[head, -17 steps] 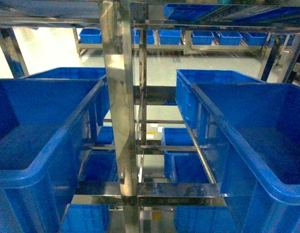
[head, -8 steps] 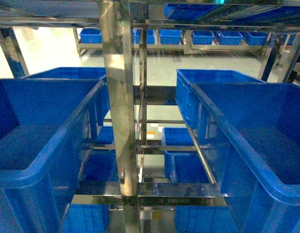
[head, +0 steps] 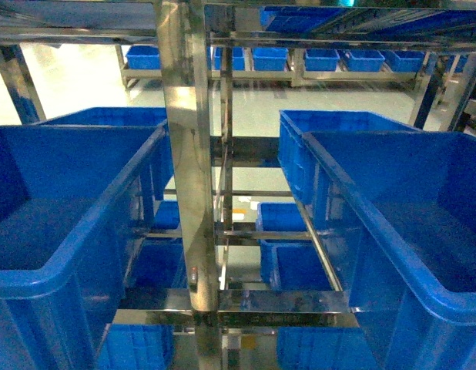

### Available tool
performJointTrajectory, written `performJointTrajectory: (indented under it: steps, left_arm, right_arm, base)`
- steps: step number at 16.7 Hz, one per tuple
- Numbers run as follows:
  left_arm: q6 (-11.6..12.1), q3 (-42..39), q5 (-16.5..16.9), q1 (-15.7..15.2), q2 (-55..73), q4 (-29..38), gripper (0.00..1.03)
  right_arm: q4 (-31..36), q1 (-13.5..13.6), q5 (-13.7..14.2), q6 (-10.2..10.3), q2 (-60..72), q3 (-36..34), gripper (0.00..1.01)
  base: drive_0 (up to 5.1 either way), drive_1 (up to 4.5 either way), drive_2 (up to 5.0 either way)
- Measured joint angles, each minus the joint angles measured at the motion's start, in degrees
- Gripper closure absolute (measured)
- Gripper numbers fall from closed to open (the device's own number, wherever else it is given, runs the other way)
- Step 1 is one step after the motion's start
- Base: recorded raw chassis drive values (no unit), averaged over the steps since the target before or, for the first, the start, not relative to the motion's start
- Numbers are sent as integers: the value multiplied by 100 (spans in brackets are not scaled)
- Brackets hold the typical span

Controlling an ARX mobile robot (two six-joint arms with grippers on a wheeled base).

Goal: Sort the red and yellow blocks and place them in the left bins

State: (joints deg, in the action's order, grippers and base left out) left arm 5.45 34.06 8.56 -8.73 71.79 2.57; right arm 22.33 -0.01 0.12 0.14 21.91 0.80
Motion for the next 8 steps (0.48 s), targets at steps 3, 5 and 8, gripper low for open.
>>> performJointTrajectory:
  steps: [3, 5, 8]
  left_arm:
    - [2, 11, -9, 35, 46, 33, 76]
    - [0, 35, -42, 83, 125, 48, 76]
    - [0, 87, -87, 140, 258, 90, 76]
  right_arm:
    - [2, 0, 0, 0, 0, -2, 3]
    - [2, 0, 0, 0, 0, 0, 3]
    - [2, 0, 0, 0, 0, 0, 3]
  base:
    - [0, 0, 0]
    - [0, 0, 0]
    - [0, 0, 0]
